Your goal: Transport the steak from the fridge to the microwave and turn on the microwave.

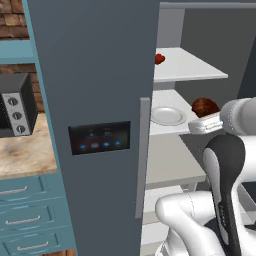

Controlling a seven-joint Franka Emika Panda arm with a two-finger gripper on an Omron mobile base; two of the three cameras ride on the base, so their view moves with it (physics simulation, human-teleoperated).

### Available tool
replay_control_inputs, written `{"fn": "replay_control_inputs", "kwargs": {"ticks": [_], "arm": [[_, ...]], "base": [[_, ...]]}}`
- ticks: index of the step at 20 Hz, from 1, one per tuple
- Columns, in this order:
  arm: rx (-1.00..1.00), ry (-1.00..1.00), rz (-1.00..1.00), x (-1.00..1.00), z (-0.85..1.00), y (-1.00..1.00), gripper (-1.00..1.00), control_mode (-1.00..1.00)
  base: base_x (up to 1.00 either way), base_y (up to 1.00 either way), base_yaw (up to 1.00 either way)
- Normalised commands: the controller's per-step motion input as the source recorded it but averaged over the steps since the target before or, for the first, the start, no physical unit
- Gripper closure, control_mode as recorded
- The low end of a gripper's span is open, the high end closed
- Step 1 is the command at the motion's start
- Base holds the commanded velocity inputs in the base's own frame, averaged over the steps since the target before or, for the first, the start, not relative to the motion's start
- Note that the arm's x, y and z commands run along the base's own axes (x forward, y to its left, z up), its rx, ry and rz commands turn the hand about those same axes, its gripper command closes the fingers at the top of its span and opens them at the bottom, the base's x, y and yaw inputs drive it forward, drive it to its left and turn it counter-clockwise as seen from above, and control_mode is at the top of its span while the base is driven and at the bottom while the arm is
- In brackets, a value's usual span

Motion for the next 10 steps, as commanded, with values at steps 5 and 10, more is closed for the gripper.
{"fn": "replay_control_inputs", "kwargs": {"ticks": [5,10], "arm": [[0.12,-0.03,-0.02,-0.40,0.09,0.14,1.00,-1.00],[0.00,0.03,-0.06,-0.01,0.03,0.03,1.00,-1.00]], "base": [[0.00,0.00,0.00],[0.00,0.00,0.00]]}}
